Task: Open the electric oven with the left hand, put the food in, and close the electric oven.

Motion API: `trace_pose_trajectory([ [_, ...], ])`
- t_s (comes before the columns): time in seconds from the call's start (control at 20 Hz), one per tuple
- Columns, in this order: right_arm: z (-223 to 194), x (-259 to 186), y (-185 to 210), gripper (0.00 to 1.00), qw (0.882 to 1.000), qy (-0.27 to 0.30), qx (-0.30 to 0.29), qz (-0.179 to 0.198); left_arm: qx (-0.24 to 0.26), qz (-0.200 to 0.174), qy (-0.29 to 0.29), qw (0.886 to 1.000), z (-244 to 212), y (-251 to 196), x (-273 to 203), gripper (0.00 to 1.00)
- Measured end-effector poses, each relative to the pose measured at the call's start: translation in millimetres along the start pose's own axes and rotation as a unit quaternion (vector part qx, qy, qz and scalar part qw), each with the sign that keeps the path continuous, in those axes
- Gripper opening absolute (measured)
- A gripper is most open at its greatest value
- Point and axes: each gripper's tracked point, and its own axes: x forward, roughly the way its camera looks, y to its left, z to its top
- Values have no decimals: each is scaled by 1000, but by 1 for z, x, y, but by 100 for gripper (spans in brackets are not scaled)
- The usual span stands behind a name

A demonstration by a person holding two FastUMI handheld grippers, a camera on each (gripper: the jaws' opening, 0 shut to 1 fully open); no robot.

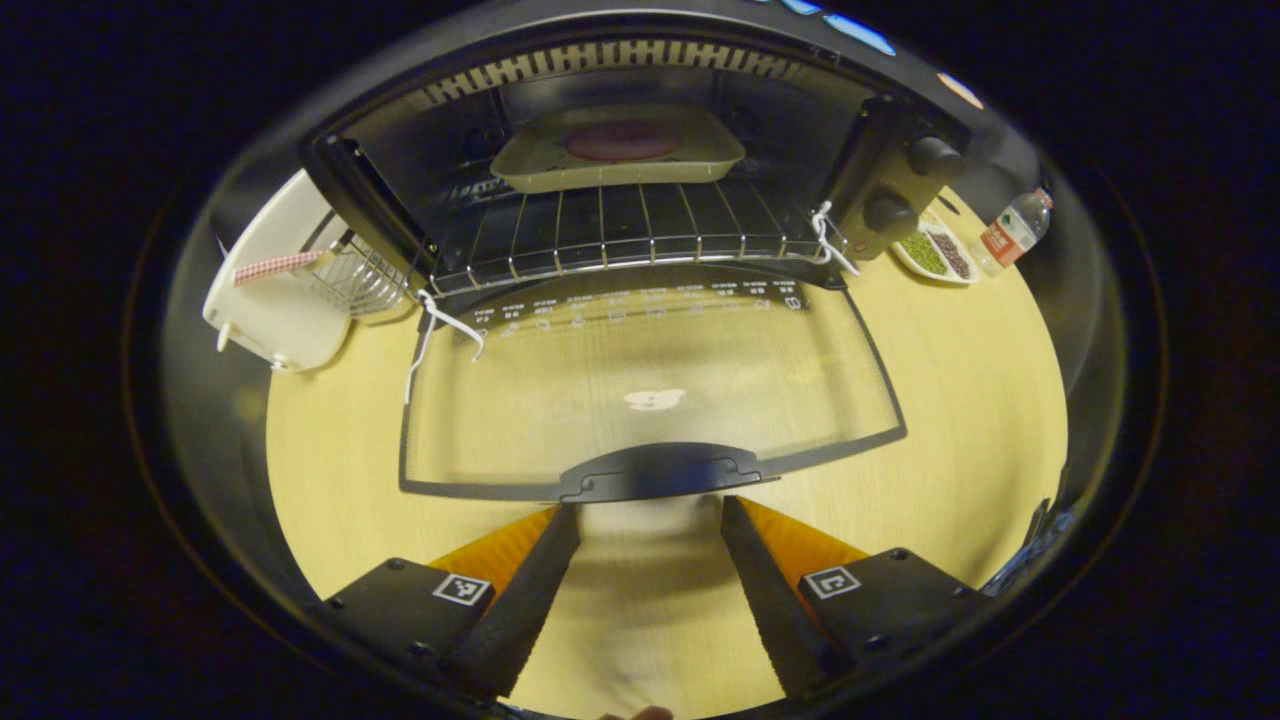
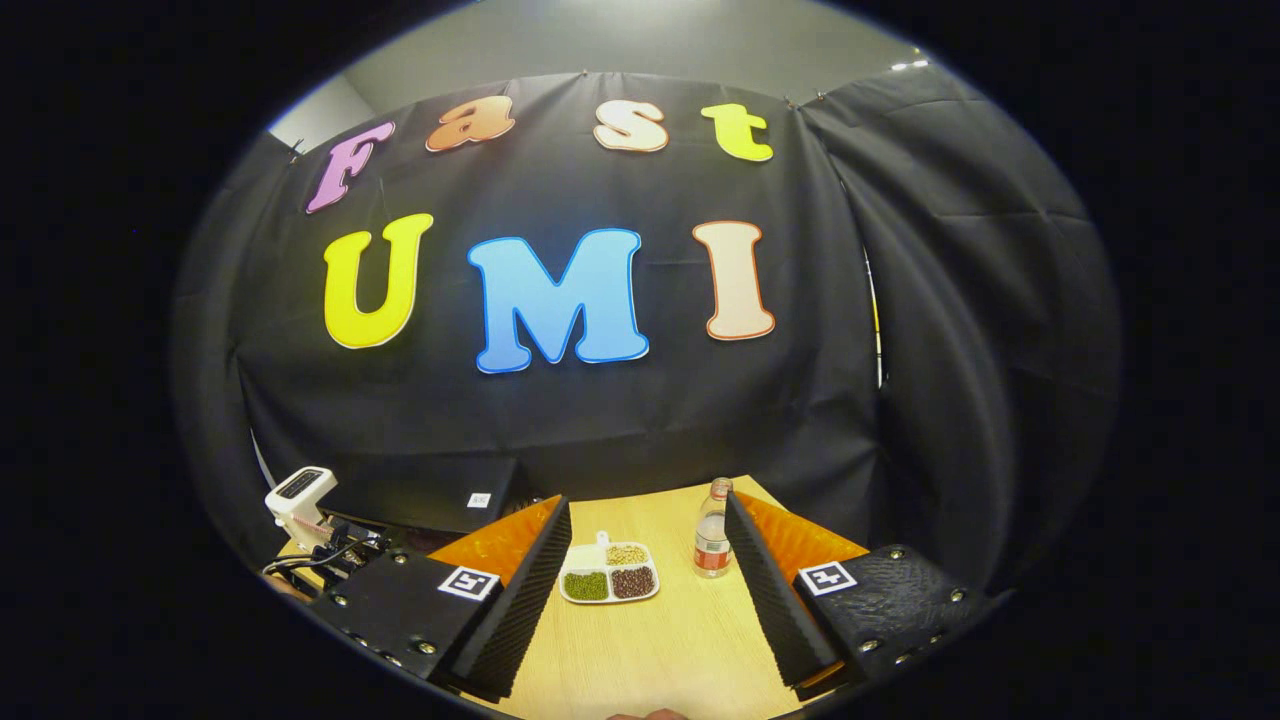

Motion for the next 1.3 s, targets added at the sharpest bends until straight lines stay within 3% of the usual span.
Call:
trace_pose_trajectory([
  [0.5,-5,1,16,93,1000,10,-7,15,-10,-5,13,1000,1,1,7,98],
  [0.7,-2,-3,23,93,1000,4,-12,24,-8,1,-11,1000,4,0,-9,100],
  [0.75,-3,-4,24,93,1000,4,-13,26,-7,2,-17,1000,4,0,-13,93],
  [0.85,-3,-7,25,93,999,5,-13,28,-6,4,-27,1000,7,0,-21,100],
  [1.3,-9,-9,22,93,999,13,-25,30,10,29,-79,996,24,3,-39,98],
])
